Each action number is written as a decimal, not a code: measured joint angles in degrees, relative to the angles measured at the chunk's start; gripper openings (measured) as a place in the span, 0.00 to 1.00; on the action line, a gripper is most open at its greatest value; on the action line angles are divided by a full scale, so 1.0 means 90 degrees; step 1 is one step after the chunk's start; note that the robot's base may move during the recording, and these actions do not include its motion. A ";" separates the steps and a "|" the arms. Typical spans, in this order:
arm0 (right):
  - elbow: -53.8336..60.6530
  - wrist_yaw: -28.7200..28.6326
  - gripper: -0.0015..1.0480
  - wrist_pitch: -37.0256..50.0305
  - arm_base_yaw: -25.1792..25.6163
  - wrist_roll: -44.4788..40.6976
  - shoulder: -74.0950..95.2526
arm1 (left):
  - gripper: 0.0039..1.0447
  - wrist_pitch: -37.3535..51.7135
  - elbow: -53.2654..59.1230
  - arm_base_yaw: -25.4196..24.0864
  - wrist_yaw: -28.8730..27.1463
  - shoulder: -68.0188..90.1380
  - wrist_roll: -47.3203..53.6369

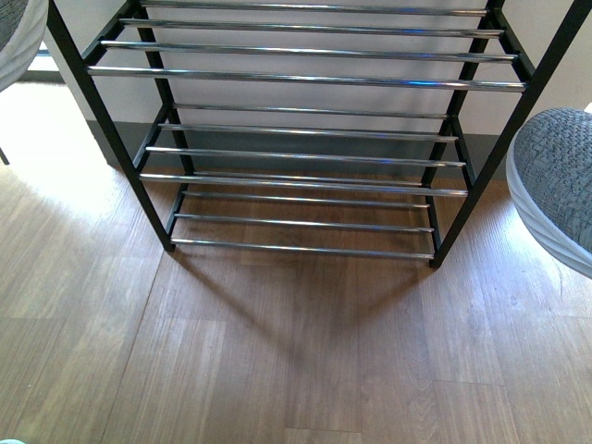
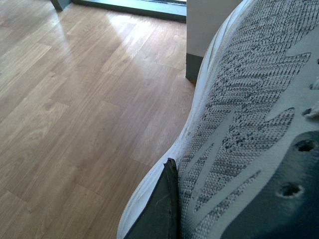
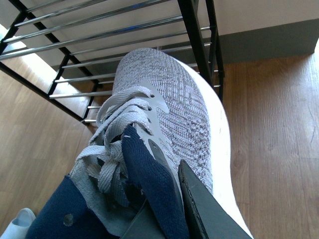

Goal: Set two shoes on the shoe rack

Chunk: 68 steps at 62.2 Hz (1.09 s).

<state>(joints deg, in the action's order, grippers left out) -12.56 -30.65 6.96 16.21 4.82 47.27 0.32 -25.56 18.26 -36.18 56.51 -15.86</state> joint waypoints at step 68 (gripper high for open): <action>0.0002 -0.0024 0.01 -0.0002 0.0000 0.0002 0.0002 | 0.01 -0.0002 0.0012 0.0002 0.0000 0.0007 0.0000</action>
<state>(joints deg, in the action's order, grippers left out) -12.53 -30.87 6.94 16.21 4.84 47.29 0.30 -25.45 18.28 -36.18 56.58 -15.86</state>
